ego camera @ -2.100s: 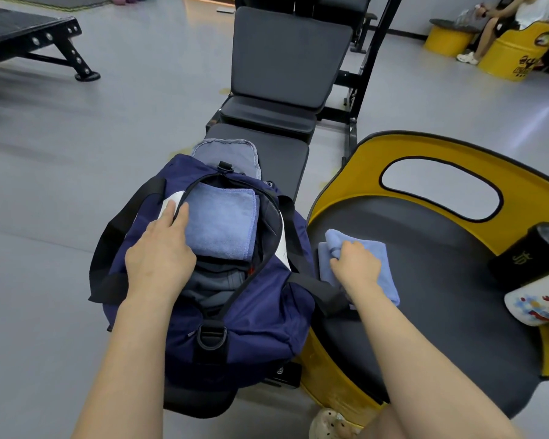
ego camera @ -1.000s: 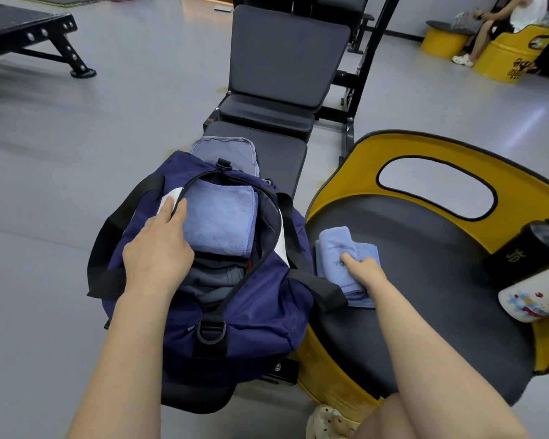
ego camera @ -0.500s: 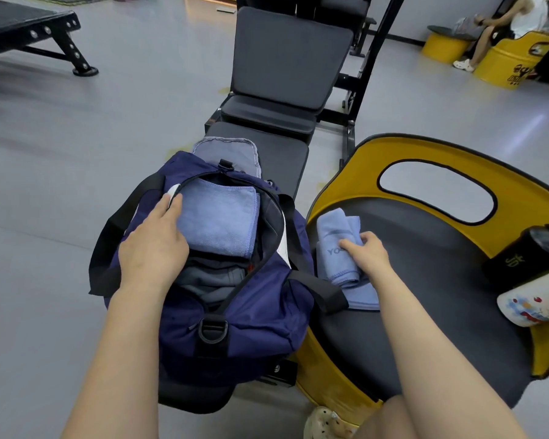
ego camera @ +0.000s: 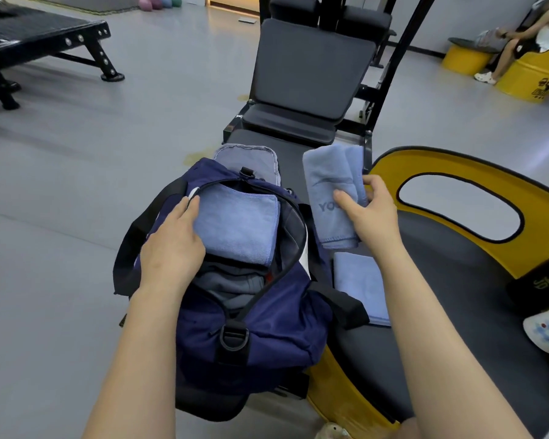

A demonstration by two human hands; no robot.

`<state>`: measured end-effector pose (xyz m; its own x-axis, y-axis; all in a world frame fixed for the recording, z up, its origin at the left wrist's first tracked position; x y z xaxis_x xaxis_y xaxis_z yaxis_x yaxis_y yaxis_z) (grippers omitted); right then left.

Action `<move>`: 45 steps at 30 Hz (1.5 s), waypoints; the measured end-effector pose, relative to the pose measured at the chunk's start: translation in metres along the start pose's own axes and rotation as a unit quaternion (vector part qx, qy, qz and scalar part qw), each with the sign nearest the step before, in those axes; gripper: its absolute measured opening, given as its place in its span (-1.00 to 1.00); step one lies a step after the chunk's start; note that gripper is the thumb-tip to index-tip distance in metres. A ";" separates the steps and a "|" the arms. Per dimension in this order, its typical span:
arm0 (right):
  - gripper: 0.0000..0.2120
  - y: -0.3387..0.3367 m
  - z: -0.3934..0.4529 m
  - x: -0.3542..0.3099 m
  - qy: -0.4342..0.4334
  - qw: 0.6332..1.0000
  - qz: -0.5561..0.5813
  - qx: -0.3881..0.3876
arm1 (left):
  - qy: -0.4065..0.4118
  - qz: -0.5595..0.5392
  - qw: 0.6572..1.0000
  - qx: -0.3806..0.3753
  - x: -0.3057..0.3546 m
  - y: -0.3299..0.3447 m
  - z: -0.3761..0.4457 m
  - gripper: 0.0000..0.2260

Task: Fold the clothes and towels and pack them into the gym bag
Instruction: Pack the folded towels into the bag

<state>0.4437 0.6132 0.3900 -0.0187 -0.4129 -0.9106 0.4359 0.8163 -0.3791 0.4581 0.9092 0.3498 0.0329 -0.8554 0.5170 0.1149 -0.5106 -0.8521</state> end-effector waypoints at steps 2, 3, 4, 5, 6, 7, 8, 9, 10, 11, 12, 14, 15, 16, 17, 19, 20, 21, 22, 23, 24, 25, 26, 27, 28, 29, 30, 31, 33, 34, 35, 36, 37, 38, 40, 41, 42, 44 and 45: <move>-0.77 0.017 -0.004 -0.014 -0.029 0.999 -0.020 -0.027 | -0.007 -0.009 1.000 -0.002 -0.001 0.000 0.001 -0.42; -0.76 0.027 -0.006 -0.021 -0.044 0.998 -0.034 -0.042 | -0.013 -0.017 1.000 -0.002 -0.002 -0.001 0.002 -0.42; -0.75 0.037 -0.008 -0.027 -0.061 0.995 -0.051 -0.059 | -0.018 -0.030 0.999 0.001 -0.002 -0.002 0.004 -0.43; -0.73 0.048 -0.011 -0.033 -0.079 0.991 -0.072 -0.077 | -0.023 -0.047 0.999 0.007 -0.003 -0.003 0.006 -0.44; -0.72 0.059 -0.013 -0.038 -0.103 0.985 -0.103 -0.093 | -0.025 -0.065 0.997 0.015 -0.004 -0.004 0.007 -0.45; -0.71 0.070 -0.015 -0.045 -0.133 0.975 -0.142 -0.104 | -0.024 -0.078 0.996 0.022 -0.005 -0.004 0.009 -0.45; -0.70 0.080 -0.017 -0.052 -0.170 0.962 -0.185 -0.107 | -0.023 -0.087 0.996 0.029 -0.006 -0.004 0.011 -0.45; -0.69 0.090 -0.017 -0.060 -0.209 0.947 -0.221 -0.105 | -0.021 -0.093 0.995 0.032 -0.008 -0.002 0.013 -0.46; -0.67 0.101 -0.017 -0.067 -0.245 0.930 -0.254 -0.104 | -0.017 -0.097 0.995 0.034 -0.010 0.000 0.016 -0.46; -0.67 0.112 -0.016 -0.071 -0.273 0.910 -0.291 -0.109 | -0.010 -0.101 0.994 0.036 -0.011 0.002 0.018 -0.45; -0.67 0.125 -0.015 -0.071 -0.296 0.888 -0.331 -0.118 | -0.004 -0.103 0.994 0.038 -0.012 0.003 0.019 -0.44; -0.61 0.145 -0.013 -0.062 -0.318 0.847 -0.397 -0.154 | -0.005 -0.107 0.993 0.042 -0.013 0.001 0.020 -0.42; -0.54 0.151 -0.014 -0.056 -0.323 0.837 -0.407 -0.168 | -0.011 -0.110 0.993 0.043 -0.014 0.000 0.020 -0.41; -0.47 0.154 -0.015 -0.052 -0.336 0.834 -0.402 -0.170 | -0.020 -0.114 0.992 0.042 -0.015 -0.002 0.019 -0.40; -0.43 0.153 -0.018 -0.049 -0.359 0.834 -0.388 -0.160 | -0.026 -0.119 0.992 0.037 -0.015 -0.003 0.018 -0.40; -0.54 0.155 -0.027 -0.047 -0.424 0.817 -0.367 -0.133 | -0.025 -0.139 0.990 0.029 -0.015 -0.005 0.016 -0.37; -0.63 0.158 -0.031 -0.047 -0.449 0.806 -0.362 -0.132 | -0.021 -0.146 0.989 0.025 -0.015 -0.005 0.016 -0.36; -0.69 0.161 -0.036 -0.045 -0.461 0.800 -0.355 -0.144 | -0.017 -0.148 0.989 0.022 -0.016 -0.006 0.015 -0.34; -0.72 0.165 -0.041 -0.044 -0.456 0.802 -0.346 -0.169 | -0.015 -0.148 0.989 0.018 -0.017 -0.006 0.015 -0.33; -0.73 0.168 -0.046 -0.042 -0.447 0.806 -0.333 -0.196 | -0.015 -0.148 0.989 0.018 -0.017 -0.007 0.015 -0.32; -0.74 0.169 -0.050 -0.040 -0.441 0.809 -0.322 -0.219 | -0.018 -0.152 0.988 0.019 -0.019 -0.008 0.016 -0.32; -0.75 0.170 -0.053 -0.038 -0.437 0.810 -0.311 -0.237 | -0.023 -0.156 0.987 0.020 -0.020 -0.009 0.015 -0.31; -0.75 0.169 -0.056 -0.036 -0.430 0.812 -0.302 -0.254 | -0.028 -0.161 0.986 0.021 -0.021 -0.011 0.015 -0.31; -0.75 0.169 -0.058 -0.034 -0.418 0.816 -0.293 -0.272 | -0.034 -0.164 0.986 0.024 -0.021 -0.013 0.015 -0.31; -0.76 0.169 -0.058 -0.033 -0.393 0.822 -0.285 -0.297 | -0.038 -0.164 0.985 0.025 -0.020 -0.015 0.014 -0.31; -0.77 0.168 -0.057 -0.030 -0.351 0.833 -0.272 -0.329 | -0.038 -0.161 0.986 0.024 -0.019 -0.016 0.014 -0.32; -0.75 0.168 -0.055 -0.030 -0.310 0.849 -0.252 -0.347 | -0.034 -0.156 0.987 0.024 -0.017 -0.017 0.013 -0.34; -0.71 0.168 -0.052 -0.032 -0.281 0.864 -0.236 -0.344 | -0.026 -0.154 0.987 0.025 -0.014 -0.017 0.012 -0.34; -0.63 0.171 -0.042 -0.036 -0.268 0.874 -0.260 -0.311 | -0.014 -0.152 0.988 0.025 -0.010 -0.017 0.012 -0.34; -0.55 0.176 -0.038 -0.035 -0.256 0.864 -0.297 -0.315 | -0.011 -0.150 0.988 0.023 -0.010 -0.016 0.013 -0.34; -0.46 0.182 -0.036 -0.031 -0.237 0.849 -0.336 -0.333 | -0.010 -0.147 0.989 0.022 -0.009 -0.016 0.013 -0.34; -0.39 0.189 -0.036 -0.025 -0.222 0.833 -0.367 -0.351 | -0.011 -0.146 0.989 0.020 -0.008 -0.015 0.013 -0.34; -0.35 0.196 -0.038 -0.020 -0.219 0.818 -0.389 -0.362 | -0.012 -0.145 0.989 0.022 -0.007 -0.016 0.013 -0.34; -0.31 0.202 -0.040 -0.018 -0.230 0.807 -0.405 -0.363 | -0.013 -0.146 0.989 0.025 -0.007 -0.017 0.013 -0.34; -0.18 0.214 -0.043 -0.013 -0.263 0.794 -0.421 -0.352 | -0.005 -0.152 0.988 0.037 -0.006 -0.018 0.013 -0.36; -0.14 0.218 -0.043 -0.013 -0.272 0.790 -0.426 -0.346 | 0.003 -0.155 0.987 0.045 -0.005 -0.019 0.013 -0.37; -0.13 0.221 -0.041 -0.011 -0.272 0.791 -0.430 -0.340 | 0.009 -0.159 0.986 0.052 -0.004 -0.020 0.013 -0.38; -0.16 0.222 -0.034 -0.009 -0.259 0.798 -0.428 -0.335 | 0.008 -0.162 0.985 0.061 -0.004 -0.021 0.013 -0.38; -0.17 0.222 -0.032 -0.008 -0.249 0.803 -0.423 -0.337 | 0.005 -0.161 0.985 0.062 -0.005 -0.022 0.013 -0.38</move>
<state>0.5117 0.8104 0.3077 0.3848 -0.9080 -0.1655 -0.1331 0.1229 -0.9835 0.4679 0.9255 0.3673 -0.0351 -0.6514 0.7579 0.2384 -0.7419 -0.6267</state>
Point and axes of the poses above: each hand's wrist, its own z-axis towards the middle knuckle, its own y-axis out of the palm, x = y × z, the point moved 6 cm from there along z, towards the middle knuckle
